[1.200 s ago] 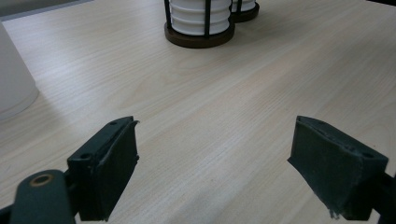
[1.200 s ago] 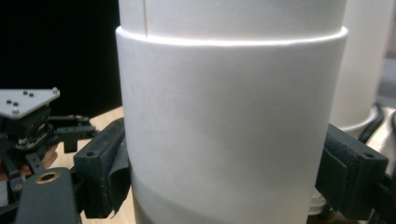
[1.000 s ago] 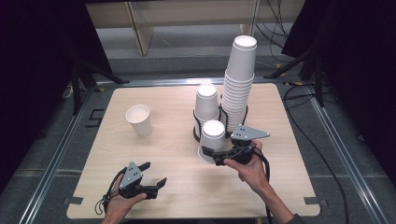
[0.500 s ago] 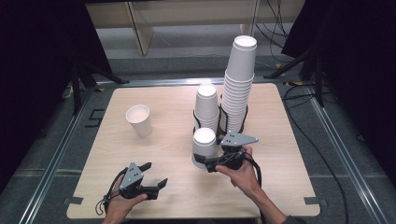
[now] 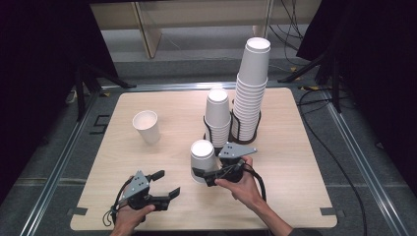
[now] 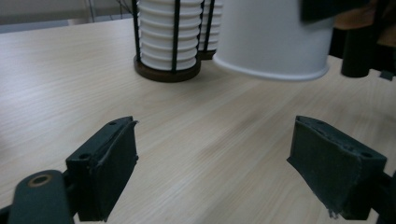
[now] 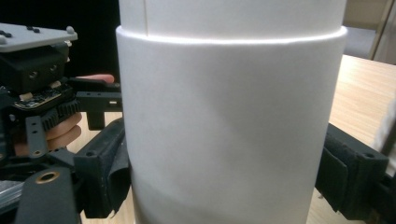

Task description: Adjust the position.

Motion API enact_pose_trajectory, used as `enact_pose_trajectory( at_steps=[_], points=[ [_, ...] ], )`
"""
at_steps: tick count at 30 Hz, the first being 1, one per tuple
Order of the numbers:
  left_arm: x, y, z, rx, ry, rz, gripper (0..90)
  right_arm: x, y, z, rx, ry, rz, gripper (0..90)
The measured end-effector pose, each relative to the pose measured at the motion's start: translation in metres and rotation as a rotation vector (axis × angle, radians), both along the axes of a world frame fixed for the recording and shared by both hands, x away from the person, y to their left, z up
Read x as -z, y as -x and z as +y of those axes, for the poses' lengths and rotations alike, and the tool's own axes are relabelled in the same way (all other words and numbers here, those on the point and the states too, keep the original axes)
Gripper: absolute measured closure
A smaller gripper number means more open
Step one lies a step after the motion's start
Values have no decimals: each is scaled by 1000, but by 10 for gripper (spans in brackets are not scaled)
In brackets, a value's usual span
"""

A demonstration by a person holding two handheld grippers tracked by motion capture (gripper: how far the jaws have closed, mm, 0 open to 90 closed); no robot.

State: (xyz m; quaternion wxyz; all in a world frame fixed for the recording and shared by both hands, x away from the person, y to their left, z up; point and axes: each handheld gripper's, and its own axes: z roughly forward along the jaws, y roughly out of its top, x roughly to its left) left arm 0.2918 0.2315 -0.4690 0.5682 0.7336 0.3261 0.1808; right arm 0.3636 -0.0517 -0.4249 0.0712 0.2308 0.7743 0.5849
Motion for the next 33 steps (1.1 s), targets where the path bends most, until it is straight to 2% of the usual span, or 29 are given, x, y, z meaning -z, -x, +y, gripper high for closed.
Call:
enact_pose_trajectory(
  at_steps=[3,4,5,9,11,13,14,17,18,19,20,21,22,25,27,28,29,30,31,32,33],
  points=[
    [-1,1,-5,25,15,-18,143,2,1,7,-20,-16,9,166],
    [-2,2,-6,31,7,-18,143,2,0,9,-14,-12,-21,166],
    [-1,1,-9,42,35,-25,143,2,0,11,-27,-20,-19,166],
    [-2,2,-15,46,4,-25,143,2,3,21,-45,-10,-15,167],
    [0,1,-18,51,38,-39,143,3,4,26,-63,-18,-18,166],
    [0,1,-18,49,15,-31,143,4,6,31,-70,-24,-13,167],
    [0,1,-19,47,12,-24,143,3,6,31,-70,-6,-16,167],
    [0,0,-21,55,31,-37,143,4,6,36,-88,-6,-13,167],
    [-1,1,-20,53,18,-35,143,5,6,38,-93,-15,-29,167],
    [-2,2,-20,53,6,-34,143,4,8,39,-92,-17,-3,167],
    [-1,1,-20,57,15,-35,142,5,7,40,-103,-11,-35,167],
    [-1,2,-20,58,10,-32,143,4,8,41,-106,-3,-18,168],
    [-1,2,-21,52,11,-28,140,5,8,43,-111,-12,-32,168],
    [-2,2,-21,50,12,-32,115,6,10,47,-122,-7,-39,168],
    [-2,2,-20,55,-4,-36,95,5,11,49,-127,-3,-32,168],
    [-2,1,-20,49,9,-32,81,6,11,51,-133,-12,-38,169],
    [-2,1,-20,48,4,-33,69,6,12,52,-132,-12,-30,169],
    [-2,1,-20,49,4,-33,59,6,12,53,-133,-10,-43,169],
    [-2,1,-20,50,6,-34,52,7,13,55,-152,-20,-29,169],
    [-2,1,-20,54,7,-37,45,6,14,56,-147,-6,-38,170],
    [-2,1,-19,53,1,-40,37,7,14,58,-168,-25,-33,170]
  ],
)
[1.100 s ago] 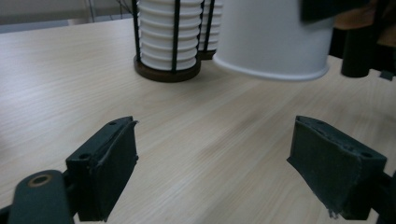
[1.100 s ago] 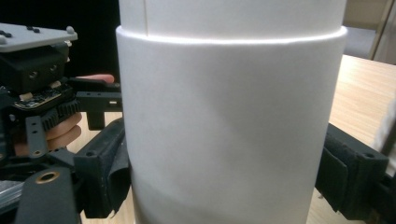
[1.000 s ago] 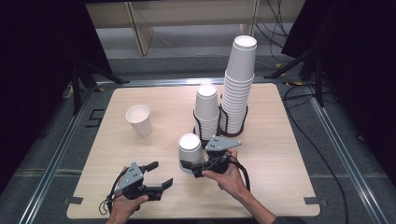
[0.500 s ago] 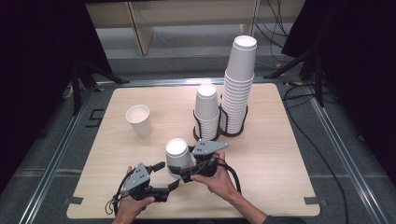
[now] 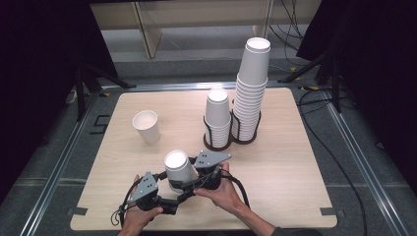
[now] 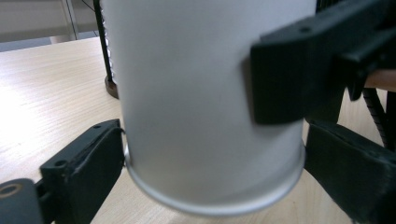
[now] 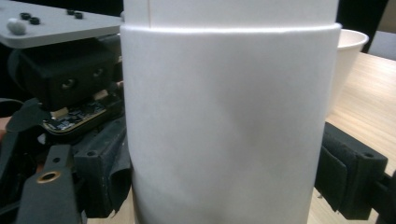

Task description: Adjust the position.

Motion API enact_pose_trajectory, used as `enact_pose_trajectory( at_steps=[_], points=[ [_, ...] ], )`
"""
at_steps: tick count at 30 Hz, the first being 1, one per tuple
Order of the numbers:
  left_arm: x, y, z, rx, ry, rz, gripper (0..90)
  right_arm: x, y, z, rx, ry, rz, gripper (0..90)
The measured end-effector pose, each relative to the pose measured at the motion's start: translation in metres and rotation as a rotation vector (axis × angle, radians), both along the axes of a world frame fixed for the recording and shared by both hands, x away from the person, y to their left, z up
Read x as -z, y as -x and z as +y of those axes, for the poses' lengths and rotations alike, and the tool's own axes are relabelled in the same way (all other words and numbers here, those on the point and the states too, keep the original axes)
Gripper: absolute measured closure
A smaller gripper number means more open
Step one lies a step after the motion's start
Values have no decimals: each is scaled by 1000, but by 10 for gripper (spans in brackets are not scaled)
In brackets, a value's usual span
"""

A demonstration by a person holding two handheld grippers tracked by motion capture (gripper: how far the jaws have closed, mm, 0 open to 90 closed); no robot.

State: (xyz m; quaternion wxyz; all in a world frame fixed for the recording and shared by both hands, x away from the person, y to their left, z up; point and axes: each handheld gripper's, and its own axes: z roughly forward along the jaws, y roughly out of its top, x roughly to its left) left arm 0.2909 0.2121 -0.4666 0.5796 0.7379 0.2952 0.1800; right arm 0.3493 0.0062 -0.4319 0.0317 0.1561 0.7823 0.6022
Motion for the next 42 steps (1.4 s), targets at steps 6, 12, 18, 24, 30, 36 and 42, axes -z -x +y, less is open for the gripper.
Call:
enact_pose_trajectory(
  at_steps=[6,12,18,24,30,36,42],
  points=[
    [1,-2,0,10,56,4,12,-2,3,5,-14,-6,-30,171],
    [0,-2,0,8,63,8,7,-2,6,7,-37,-17,-17,171],
    [-1,-1,2,6,53,5,6,-2,6,8,-41,-27,-8,171],
    [-2,-1,3,1,67,10,44,-2,8,9,-52,-26,2,170],
    [-3,0,2,11,51,-33,85,-2,8,8,-49,-29,30,160],
    [-6,1,3,7,-14,-51,99,-4,8,8,-48,-13,24,150],
    [-4,1,2,20,-88,-64,107,-17,7,3,-51,19,-20,156]
  ],
)
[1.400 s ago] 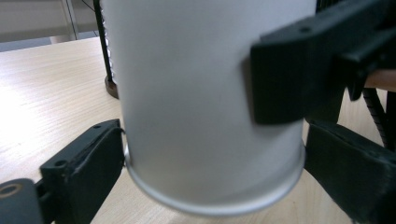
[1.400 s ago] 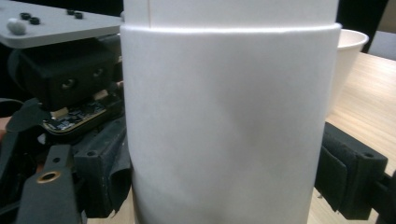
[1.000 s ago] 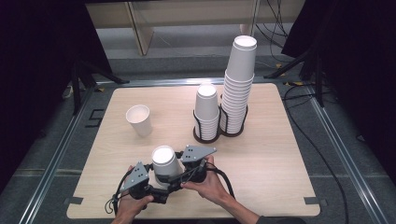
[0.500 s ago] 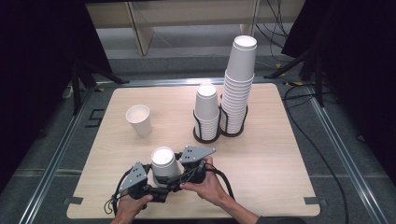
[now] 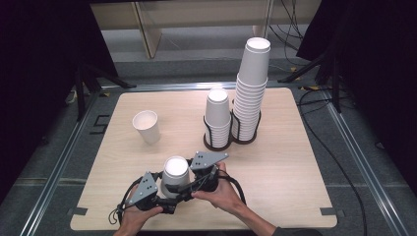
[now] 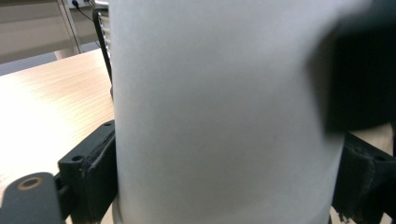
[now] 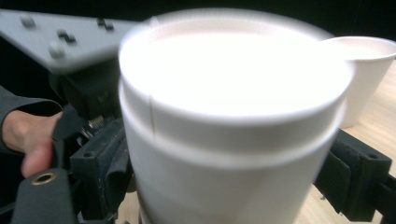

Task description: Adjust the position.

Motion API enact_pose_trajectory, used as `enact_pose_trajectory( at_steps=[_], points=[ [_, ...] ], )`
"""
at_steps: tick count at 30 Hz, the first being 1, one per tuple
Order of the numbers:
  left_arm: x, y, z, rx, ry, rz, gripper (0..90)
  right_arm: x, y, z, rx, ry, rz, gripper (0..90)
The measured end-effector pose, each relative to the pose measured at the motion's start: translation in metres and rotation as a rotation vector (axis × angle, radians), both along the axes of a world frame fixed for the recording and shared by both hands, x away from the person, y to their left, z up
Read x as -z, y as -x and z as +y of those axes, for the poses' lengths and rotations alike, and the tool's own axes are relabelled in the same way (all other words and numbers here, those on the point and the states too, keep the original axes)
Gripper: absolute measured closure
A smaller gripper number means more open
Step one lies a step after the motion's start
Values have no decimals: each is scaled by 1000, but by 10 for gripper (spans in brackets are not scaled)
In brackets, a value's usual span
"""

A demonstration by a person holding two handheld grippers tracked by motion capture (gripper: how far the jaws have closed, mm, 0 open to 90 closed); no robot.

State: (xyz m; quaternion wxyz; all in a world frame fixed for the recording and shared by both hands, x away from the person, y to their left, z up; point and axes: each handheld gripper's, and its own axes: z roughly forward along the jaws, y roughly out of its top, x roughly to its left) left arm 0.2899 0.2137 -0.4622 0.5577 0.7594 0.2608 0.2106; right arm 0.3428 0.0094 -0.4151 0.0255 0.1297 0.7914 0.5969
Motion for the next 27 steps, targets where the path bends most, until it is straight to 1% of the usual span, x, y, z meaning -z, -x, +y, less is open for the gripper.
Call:
enact_pose_trajectory(
  at_steps=[1,2,4,5,6,7,9,10,11,12,13,14,15,16,17,19,20,21,23,25,27],
  points=[
    [1,-1,0,5,-16,-6,108,-3,0,-1,0,-2,13,156],
    [1,-1,0,8,-32,-7,109,-6,0,-3,4,1,14,157],
    [1,-1,0,12,-67,-11,111,-12,1,-7,1,18,30,159],
    [0,-1,0,17,-88,-19,112,-14,-1,-9,-5,29,21,159],
    [1,-1,0,17,-94,-20,113,-15,-4,-10,-19,33,-26,159],
    [0,0,0,17,-116,-18,114,-17,-1,-13,-8,52,17,161],
    [0,1,0,25,-150,-19,115,-20,-3,-17,-24,74,32,162],
    [0,1,-1,33,-153,-20,116,-21,-4,-19,-25,80,21,162],
    [0,1,-1,36,-187,-17,117,-22,-4,-21,-31,98,26,162],
    [1,1,-2,39,-196,-19,118,-22,-4,-22,-41,105,34,162],
    [1,1,-2,52,-209,-11,118,-23,-4,-23,-46,127,35,162],
    [1,2,-3,54,-223,-12,118,-23,-4,-23,-59,142,35,162],
    [1,3,-4,59,-241,-9,119,-23,-4,-24,-70,166,34,162],
    [0,3,-4,68,-274,-7,119,-22,-3,-23,-68,173,31,162],
    [0,3,-5,71,-269,-9,119,-22,-2,-23,-75,188,33,163],
    [0,5,-6,76,-297,-12,119,-22,-1,-23,-88,208,41,174],
    [0,4,-6,85,-311,-21,119,-21,-1,-22,-91,214,37,176],
    [-1,6,-6,84,-325,-19,119,-21,-1,-22,-96,220,39,178],
    [-1,6,-6,95,-332,-10,119,-19,0,-21,-104,234,41,178],
    [0,6,-6,101,-361,-22,119,-18,0,-20,-119,251,49,182],
    [0,7,-6,108,-371,-20,120,-16,2,-18,-128,261,64,195]
  ],
)
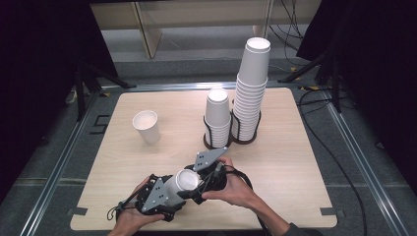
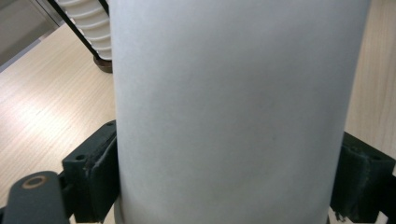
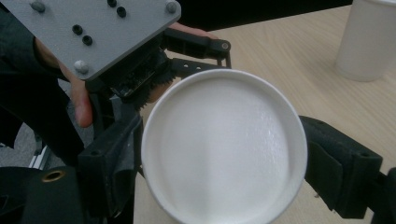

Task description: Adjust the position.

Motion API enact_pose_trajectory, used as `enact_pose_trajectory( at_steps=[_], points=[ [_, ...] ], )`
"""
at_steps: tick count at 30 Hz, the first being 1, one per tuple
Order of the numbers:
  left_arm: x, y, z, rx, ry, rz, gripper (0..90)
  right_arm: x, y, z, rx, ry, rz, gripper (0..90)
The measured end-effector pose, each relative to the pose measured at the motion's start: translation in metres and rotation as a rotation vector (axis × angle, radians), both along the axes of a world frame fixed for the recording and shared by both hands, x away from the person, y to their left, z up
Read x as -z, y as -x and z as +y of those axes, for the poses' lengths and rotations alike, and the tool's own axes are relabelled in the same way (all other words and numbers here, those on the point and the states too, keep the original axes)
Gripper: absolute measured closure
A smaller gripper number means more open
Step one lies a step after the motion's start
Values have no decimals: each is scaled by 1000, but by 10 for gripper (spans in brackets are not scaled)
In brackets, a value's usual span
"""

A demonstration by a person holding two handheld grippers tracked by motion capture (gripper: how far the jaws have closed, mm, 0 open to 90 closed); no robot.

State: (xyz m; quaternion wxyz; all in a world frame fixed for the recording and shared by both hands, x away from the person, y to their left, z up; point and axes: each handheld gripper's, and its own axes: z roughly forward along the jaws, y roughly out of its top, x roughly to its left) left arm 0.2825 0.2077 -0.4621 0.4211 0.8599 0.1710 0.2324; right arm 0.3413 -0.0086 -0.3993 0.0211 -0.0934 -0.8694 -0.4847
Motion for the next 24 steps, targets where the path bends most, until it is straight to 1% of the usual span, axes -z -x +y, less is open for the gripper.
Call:
enact_pose_trajectory(
  at_steps=[1,2,3,6,7,9,10,11,12,14,15,16,17,18,20,21,22,23,24],
  points=[
    [0,0,0,6,-11,2,119,1,0,1,-6,2,5,200],
    [0,0,0,6,-11,5,120,1,0,1,-7,5,7,201],
    [1,0,-1,11,-2,4,119,2,0,2,-13,6,0,204],
    [1,0,-2,23,-16,-1,119,3,0,2,-17,14,-6,229],
    [1,0,-2,25,-7,3,118,3,0,2,-21,14,-4,230],
    [1,0,-1,25,28,0,106,2,0,1,-18,2,1,233],
    [1,-1,0,27,36,-6,98,1,-1,0,-16,-4,7,235],
    [2,-1,1,26,72,-12,91,0,-1,-1,-10,-8,18,237],
    [1,-2,2,29,101,-27,85,-2,-2,-2,-5,-16,24,239],
    [0,-2,4,27,141,-36,74,-4,-4,-6,10,-54,44,242],
    [-1,-1,5,12,166,-45,65,-6,-7,-9,18,-66,41,243],
    [-2,-1,6,6,177,-46,59,-8,-8,-11,26,-82,58,244],
    [-2,0,6,4,215,-53,57,-9,-8,-13,37,-98,75,244],
    [-3,0,7,7,228,-56,55,-9,-10,-14,40,-124,73,245],
    [-3,0,7,7,270,-66,52,-11,-11,-17,44,-146,92,246],
    [-4,0,8,8,267,-69,52,-12,-12,-18,46,-158,98,247],
    [-4,1,8,4,290,-68,51,-13,-10,-19,63,-161,135,247],
    [-3,0,7,5,307,-75,50,-14,-11,-19,56,-173,139,247],
    [-3,0,7,3,311,-74,44,-14,-13,-19,55,-184,108,248]
  ],
)
